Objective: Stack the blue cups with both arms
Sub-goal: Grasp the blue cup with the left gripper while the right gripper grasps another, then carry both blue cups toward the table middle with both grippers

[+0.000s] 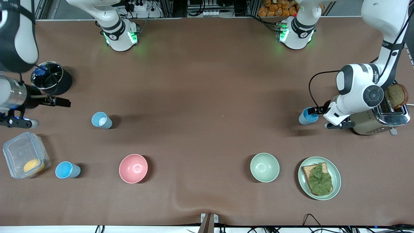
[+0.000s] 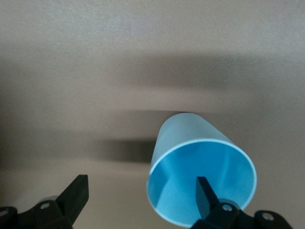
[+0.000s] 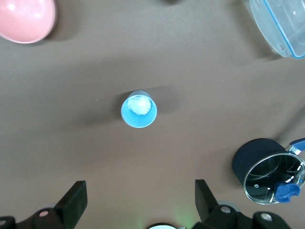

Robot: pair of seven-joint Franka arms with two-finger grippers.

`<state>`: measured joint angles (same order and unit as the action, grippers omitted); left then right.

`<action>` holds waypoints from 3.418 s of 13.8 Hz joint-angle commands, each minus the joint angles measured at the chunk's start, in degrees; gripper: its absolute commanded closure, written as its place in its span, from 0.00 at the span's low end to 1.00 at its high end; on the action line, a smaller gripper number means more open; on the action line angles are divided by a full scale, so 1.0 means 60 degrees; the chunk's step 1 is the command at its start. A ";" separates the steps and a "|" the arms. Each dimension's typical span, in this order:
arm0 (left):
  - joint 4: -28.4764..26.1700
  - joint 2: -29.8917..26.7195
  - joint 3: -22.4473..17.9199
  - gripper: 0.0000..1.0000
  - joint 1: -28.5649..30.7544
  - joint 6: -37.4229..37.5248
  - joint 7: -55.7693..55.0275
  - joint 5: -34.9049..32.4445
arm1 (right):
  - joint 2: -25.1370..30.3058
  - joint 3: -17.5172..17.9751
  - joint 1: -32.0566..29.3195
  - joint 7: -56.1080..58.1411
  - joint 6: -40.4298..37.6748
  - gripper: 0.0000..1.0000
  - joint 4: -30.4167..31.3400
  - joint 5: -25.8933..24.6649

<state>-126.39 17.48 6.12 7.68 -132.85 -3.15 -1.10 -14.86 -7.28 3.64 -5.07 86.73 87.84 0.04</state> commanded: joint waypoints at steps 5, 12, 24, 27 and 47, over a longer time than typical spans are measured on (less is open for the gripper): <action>0.0277 0.0104 0.0151 1.00 -0.0123 -0.0036 -0.0163 0.0124 | -0.0204 0.0027 -0.0327 0.0492 0.3409 0.00 0.2714 -0.0153; 0.1330 -0.0115 0.0151 1.00 -0.0123 0.0941 -0.0149 0.0124 | -0.1359 0.0056 -0.0459 0.1197 0.6198 0.00 0.4169 -0.0138; 0.2943 -0.0335 0.0473 1.00 -0.0123 0.2497 -0.0149 0.0124 | -0.1771 0.0071 -0.0284 0.0948 0.5658 1.00 0.4081 0.0723; 0.3090 -0.0349 0.0619 1.00 -0.0123 0.2571 -0.0178 0.0124 | -0.1756 0.0085 -0.0036 0.0556 0.5131 1.00 0.3687 0.0799; 0.3853 -0.0115 0.1308 1.00 -0.0635 0.3040 -0.2051 0.0139 | -0.4231 0.0217 0.6702 -0.5893 0.5465 1.00 -0.0650 0.4123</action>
<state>-104.33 16.23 13.95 4.96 -116.02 -13.18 -1.09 -37.88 -5.75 42.56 -40.13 119.75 87.99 22.58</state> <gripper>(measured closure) 0.969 0.969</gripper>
